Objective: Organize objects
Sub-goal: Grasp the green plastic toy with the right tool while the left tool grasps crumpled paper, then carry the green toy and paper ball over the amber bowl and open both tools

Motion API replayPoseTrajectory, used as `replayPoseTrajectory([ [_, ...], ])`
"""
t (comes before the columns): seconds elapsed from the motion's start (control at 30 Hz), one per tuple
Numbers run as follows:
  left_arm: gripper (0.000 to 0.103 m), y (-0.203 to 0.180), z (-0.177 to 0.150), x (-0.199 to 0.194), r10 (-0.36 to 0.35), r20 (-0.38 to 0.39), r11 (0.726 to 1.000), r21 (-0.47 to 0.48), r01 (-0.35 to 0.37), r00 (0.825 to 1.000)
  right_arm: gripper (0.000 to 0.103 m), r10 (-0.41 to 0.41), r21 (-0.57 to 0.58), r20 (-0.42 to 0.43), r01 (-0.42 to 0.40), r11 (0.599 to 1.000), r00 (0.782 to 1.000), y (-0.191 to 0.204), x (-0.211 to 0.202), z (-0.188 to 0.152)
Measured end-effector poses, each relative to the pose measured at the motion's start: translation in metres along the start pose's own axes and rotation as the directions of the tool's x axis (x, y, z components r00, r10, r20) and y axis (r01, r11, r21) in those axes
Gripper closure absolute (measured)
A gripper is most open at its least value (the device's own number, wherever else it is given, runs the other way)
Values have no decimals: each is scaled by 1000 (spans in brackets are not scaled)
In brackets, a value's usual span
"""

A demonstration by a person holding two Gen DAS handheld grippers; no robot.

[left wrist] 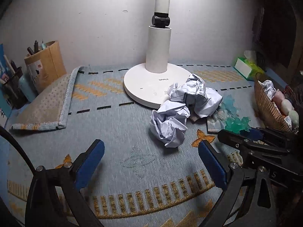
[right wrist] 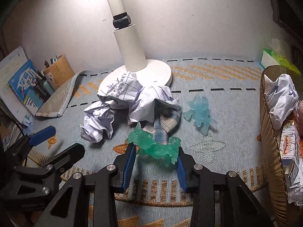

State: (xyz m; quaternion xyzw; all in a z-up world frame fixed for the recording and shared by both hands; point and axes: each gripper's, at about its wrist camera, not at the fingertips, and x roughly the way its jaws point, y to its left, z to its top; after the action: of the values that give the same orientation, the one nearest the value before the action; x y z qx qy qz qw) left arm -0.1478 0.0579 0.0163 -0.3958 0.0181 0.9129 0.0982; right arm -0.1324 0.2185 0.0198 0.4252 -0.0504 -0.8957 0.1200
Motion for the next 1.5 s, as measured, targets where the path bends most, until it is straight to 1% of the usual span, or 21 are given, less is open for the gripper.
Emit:
replayPoseTrajectory([
  [0.07,5,0,11,15,1,-6,1000,-12,-1,1000,64,-9,26,-8,10,1000,1000,-6,0,0],
  [0.13,6,2,19,29,-44,-44,999,-31,42,998,64,28,57,-18,-27,998,999,-12,0,0],
  [0.2,25,3,23,41,-98,-86,995,-33,95,991,64,41,86,-24,-39,996,999,-18,1,1],
  [0.23,30,2,23,44,-101,-92,995,-35,98,991,64,53,98,-28,-50,994,998,-20,1,2],
  [0.27,41,1,23,42,-96,-75,995,-28,94,993,64,63,107,-27,-60,992,998,-22,1,2],
  [0.3,56,0,23,41,-113,-66,993,-21,112,991,64,69,113,-27,-66,991,997,-23,1,2],
  [0.33,57,-1,22,40,-124,-64,992,-10,123,990,64,70,115,-27,-67,991,997,-23,0,2],
  [0.43,57,-8,20,30,-132,-35,990,37,133,991,64,79,100,-14,-77,992,997,-20,-3,1],
  [0.5,57,-11,15,23,-124,-47,991,51,126,991,64,99,71,47,-102,992,994,-16,-17,-1],
  [0.57,57,-14,4,12,-115,-62,991,65,119,991,64,66,17,74,-68,998,995,-6,-28,-7],
  [0.73,57,-12,-40,-45,-95,-59,993,61,98,994,64,121,31,22,-122,992,992,-6,-51,-45],
  [0.87,57,-6,-72,-81,-88,-50,996,8,88,995,64,108,-27,4,-108,994,994,-2,-76,-78],
  [1.0,57,-1,-90,-93,-42,-7,999,-23,42,999,64,67,-141,-2,-67,988,998,11,-94,-104],
  [1.1,57,9,-100,-95,-100,62,991,-79,105,993,64,57,-177,-13,-58,982,998,14,-95,-118],
  [1.17,57,9,-99,-100,-77,96,993,-77,85,992,64,51,-195,-20,-54,979,999,15,-93,-121],
  [1.27,57,12,-101,-100,-94,88,989,-103,103,992,64,68,-215,-69,-82,973,995,19,-81,-121],
  [1.3,57,13,-100,-98,-94,81,988,-113,102,992,60,69,-221,-67,-83,972,995,20,-80,-120],
  [1.33,57,14,-101,-97,-97,76,987,-121,106,992,47,85,-224,-80,-101,969,993,21,-80,-120],
  [1.37,57,15,-101,-97,-103,77,986,-126,113,992,38,100,-227,-92,-119,967,991,22,-80,-120],
  [1.4,57,16,-102,-98,-104,81,985,-131,114,991,27,96,-228,-92,-115,967,991,22,-80,-121],
  [1.5,57,18,-104,-100,-106,96,983,-140,119,990,25,81,-225,-80,-97,969,994,23,-81,-121],
])
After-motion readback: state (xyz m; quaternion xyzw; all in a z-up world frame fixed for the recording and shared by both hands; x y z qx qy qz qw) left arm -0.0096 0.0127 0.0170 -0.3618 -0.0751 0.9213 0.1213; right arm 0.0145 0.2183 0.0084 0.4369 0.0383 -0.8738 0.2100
